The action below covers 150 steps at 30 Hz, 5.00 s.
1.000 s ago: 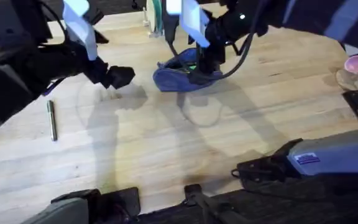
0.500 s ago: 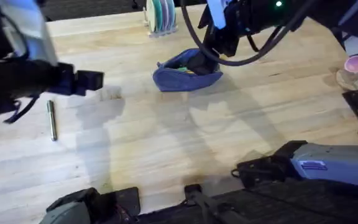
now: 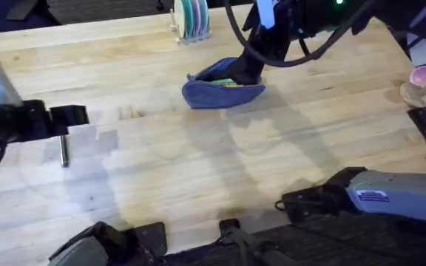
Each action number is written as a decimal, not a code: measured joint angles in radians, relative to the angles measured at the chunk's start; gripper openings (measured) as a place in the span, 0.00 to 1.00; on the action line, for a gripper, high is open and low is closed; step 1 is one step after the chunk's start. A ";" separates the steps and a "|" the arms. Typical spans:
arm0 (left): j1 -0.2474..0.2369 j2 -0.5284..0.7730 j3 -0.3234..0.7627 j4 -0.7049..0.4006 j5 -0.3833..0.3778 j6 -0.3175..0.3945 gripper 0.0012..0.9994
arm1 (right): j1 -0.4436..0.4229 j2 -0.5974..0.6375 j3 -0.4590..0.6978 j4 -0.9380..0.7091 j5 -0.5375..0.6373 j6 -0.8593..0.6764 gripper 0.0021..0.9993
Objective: Unzip the bag, pick up the pens from the table one at a time and place them inside, then zip the bag closed.
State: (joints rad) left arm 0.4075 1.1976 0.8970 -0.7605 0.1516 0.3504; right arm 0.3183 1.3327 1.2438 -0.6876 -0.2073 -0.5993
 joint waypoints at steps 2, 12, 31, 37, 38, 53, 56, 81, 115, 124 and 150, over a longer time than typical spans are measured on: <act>0.030 0.000 0.000 0.000 -0.001 0.000 0.99 | 0.000 0.000 0.000 0.000 0.000 0.005 1.00; 0.063 0.000 0.000 0.001 -0.011 0.000 0.99 | 0.000 0.000 0.000 0.000 0.000 0.016 1.00; 0.099 0.215 0.000 0.039 -0.034 0.000 0.99 | 0.000 0.000 0.000 0.000 0.000 0.017 1.00; 0.099 0.294 0.000 0.047 -0.037 0.001 0.99 | 0.000 0.000 0.000 0.000 0.000 0.017 1.00; 0.099 0.310 0.000 0.048 -0.037 0.001 0.99 | 0.000 0.000 0.000 0.000 0.000 0.017 1.00; 0.105 0.405 0.041 0.080 -0.034 0.000 0.19 | 0.000 0.000 0.000 -0.001 0.000 0.017 1.00; 0.103 0.405 0.041 0.091 -0.021 0.001 0.05 | 0.000 0.000 0.000 0.000 0.000 0.017 1.00; -0.299 0.289 0.066 0.271 0.061 0.001 0.04 | 0.000 -0.206 0.000 -0.060 -0.001 0.017 1.00; -0.976 0.357 0.067 0.990 0.430 -0.034 0.04 | 0.000 -0.502 0.000 -0.290 -0.018 0.181 1.00; -0.983 0.505 0.067 0.981 0.432 -0.034 0.04 | 0.000 -0.501 0.000 -0.290 -0.019 0.181 1.00; -0.957 0.545 0.067 0.861 0.321 -0.023 0.99 | 0.000 -0.501 0.000 -0.290 -0.019 0.181 1.00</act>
State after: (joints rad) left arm -0.5499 1.7428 0.9642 0.1007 0.4722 0.3273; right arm 0.3183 0.8314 1.2438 -0.9775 -0.2260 -0.4183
